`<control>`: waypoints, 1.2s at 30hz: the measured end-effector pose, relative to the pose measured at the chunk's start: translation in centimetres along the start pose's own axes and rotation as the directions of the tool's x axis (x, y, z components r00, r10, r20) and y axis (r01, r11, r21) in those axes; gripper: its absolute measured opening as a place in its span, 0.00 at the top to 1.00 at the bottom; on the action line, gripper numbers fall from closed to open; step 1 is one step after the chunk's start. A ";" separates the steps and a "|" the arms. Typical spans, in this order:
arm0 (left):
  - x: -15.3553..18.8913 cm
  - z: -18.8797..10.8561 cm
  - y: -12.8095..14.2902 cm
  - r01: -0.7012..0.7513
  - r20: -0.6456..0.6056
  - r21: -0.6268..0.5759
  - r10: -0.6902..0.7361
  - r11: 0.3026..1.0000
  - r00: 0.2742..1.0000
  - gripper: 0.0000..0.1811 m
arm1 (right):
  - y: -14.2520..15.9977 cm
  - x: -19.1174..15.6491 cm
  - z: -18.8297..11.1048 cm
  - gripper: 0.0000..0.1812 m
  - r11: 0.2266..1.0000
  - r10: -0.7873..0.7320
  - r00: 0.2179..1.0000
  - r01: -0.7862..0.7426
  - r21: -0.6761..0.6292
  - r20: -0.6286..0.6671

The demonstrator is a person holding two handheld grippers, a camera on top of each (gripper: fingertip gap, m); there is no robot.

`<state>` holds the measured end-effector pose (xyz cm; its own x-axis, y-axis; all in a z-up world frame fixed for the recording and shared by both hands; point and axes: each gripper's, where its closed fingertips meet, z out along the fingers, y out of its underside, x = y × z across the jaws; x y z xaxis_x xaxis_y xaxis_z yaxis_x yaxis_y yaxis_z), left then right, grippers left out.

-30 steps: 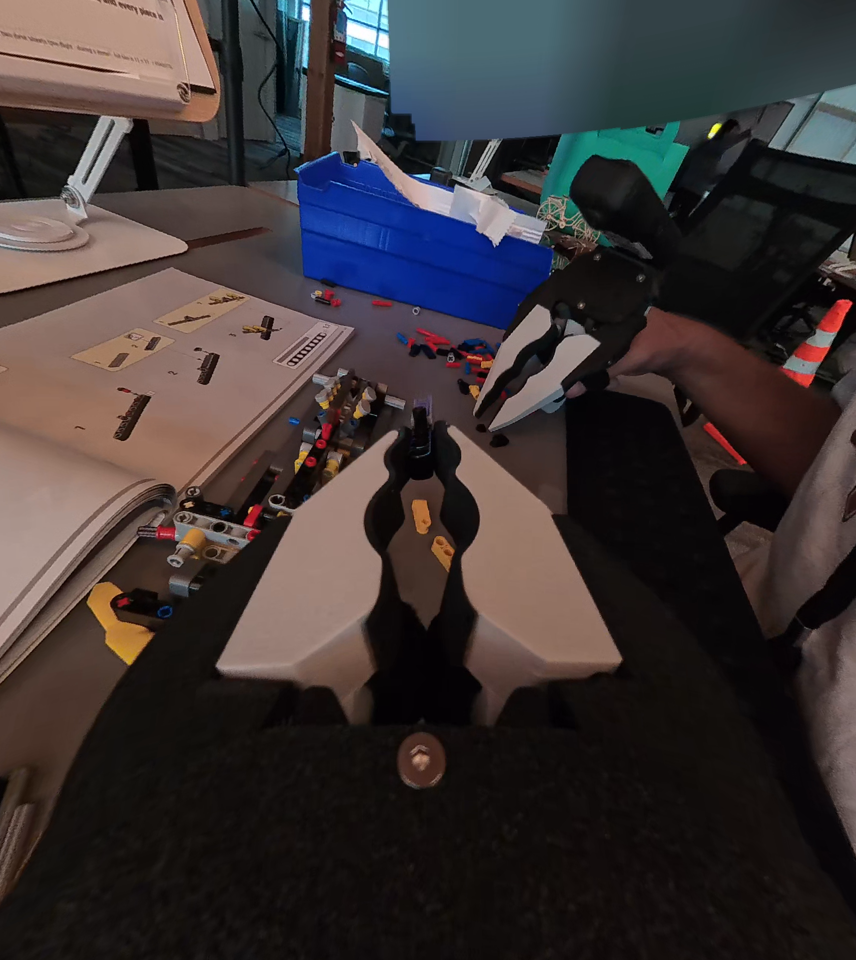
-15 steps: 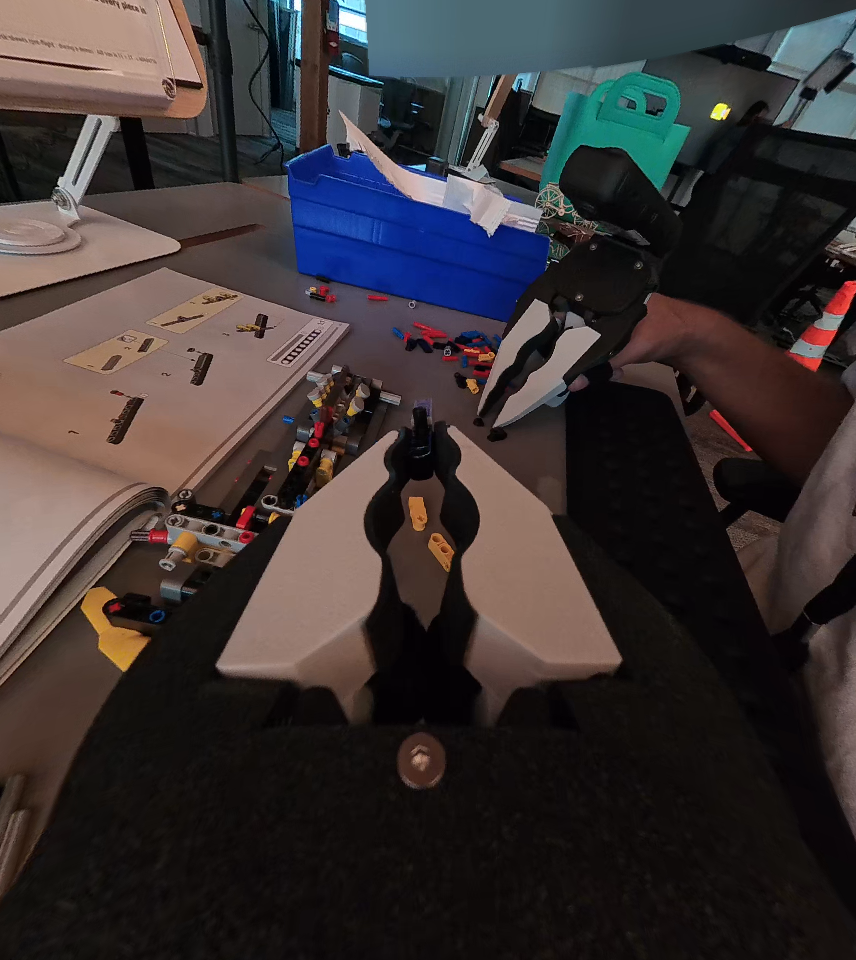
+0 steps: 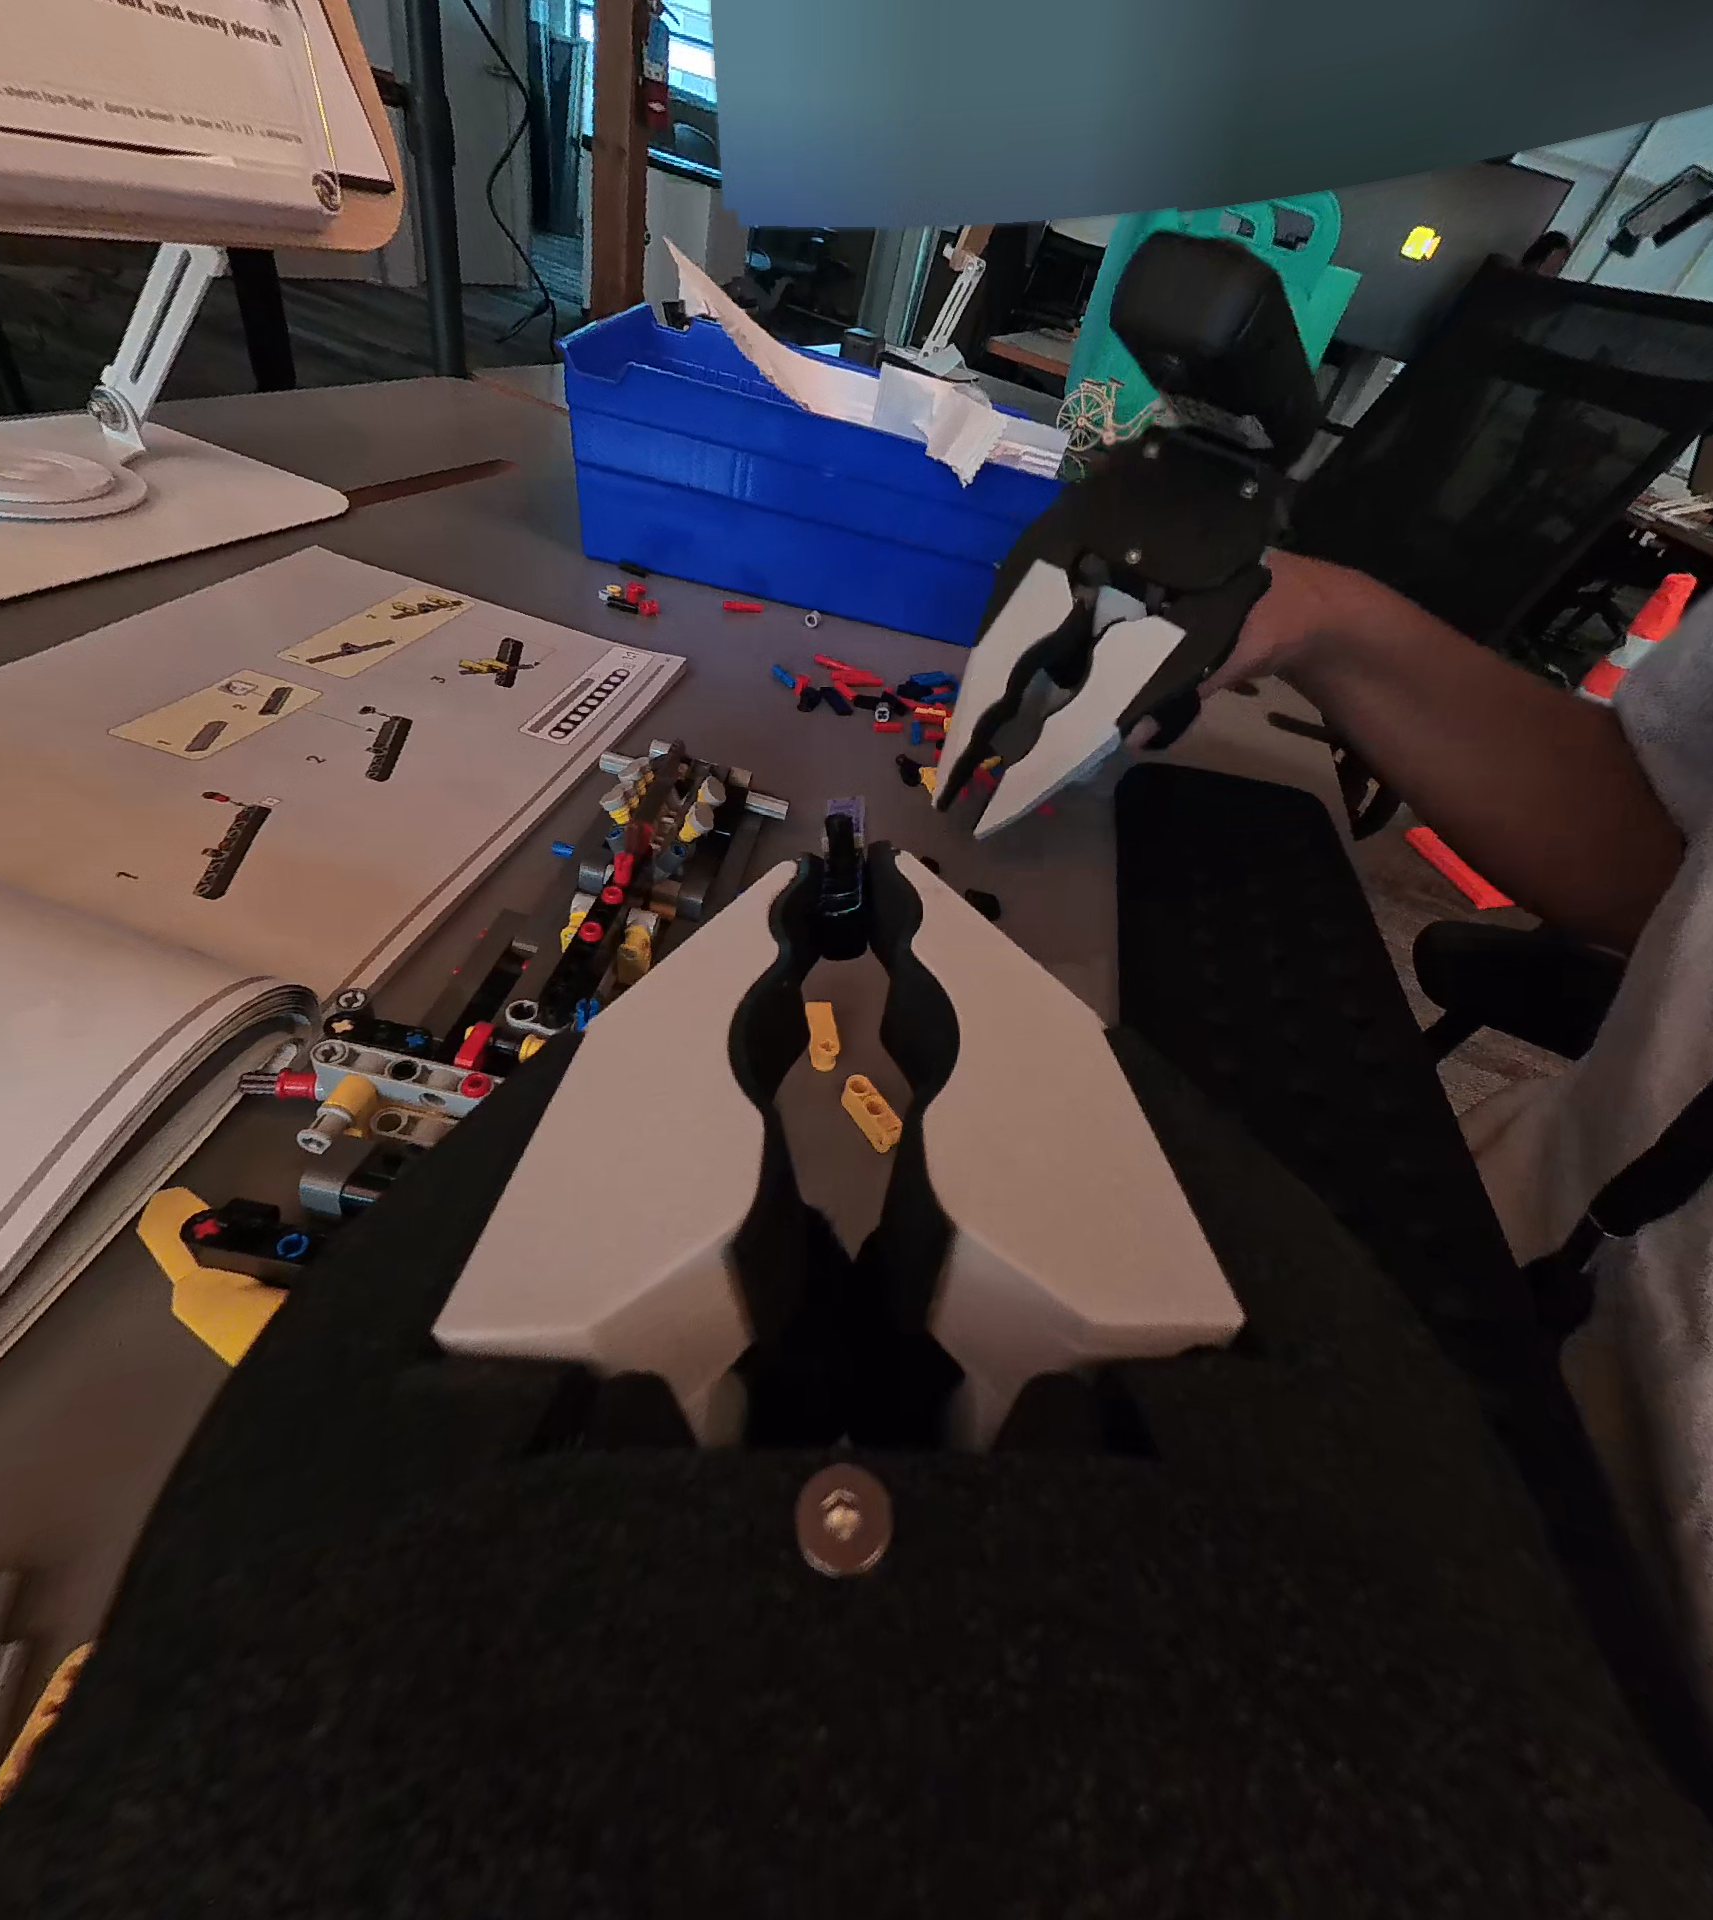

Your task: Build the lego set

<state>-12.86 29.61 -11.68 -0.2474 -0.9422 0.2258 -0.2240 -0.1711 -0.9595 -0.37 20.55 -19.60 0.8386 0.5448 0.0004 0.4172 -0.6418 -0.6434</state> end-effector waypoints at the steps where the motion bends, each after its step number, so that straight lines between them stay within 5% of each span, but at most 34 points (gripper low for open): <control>1: 0.1 0.0 0.0 -0.005 -0.002 -0.001 0.005 1.000 1.000 0.96 | 0.0 0.1 0.0 0.91 0.998 -0.058 0.998 0.058 0.002 0.027; 5: 0.8 0.2 0.1 -0.034 -0.013 -0.013 0.034 0.999 0.999 0.97 | 0.3 -0.5 0.6 0.91 0.969 -0.244 0.947 0.246 0.014 0.207; 10: 1.5 0.4 0.8 -0.056 -0.037 -0.041 0.055 0.998 0.998 0.96 | 0.7 -0.5 1.6 0.91 0.915 -0.398 0.876 0.400 0.052 0.274; 36: 3.3 0.6 1.4 -0.046 -0.136 -0.067 0.037 0.997 0.990 0.96 | 0.1 -0.6 2.1 0.91 0.840 -0.525 0.709 0.520 0.155 0.471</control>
<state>-13.40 26.07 -12.41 -0.3814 -0.9000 0.2109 -0.2746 -0.1075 -0.9555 -1.52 21.27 -21.29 0.2105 0.9774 -0.0219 0.7319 -0.1724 -0.6593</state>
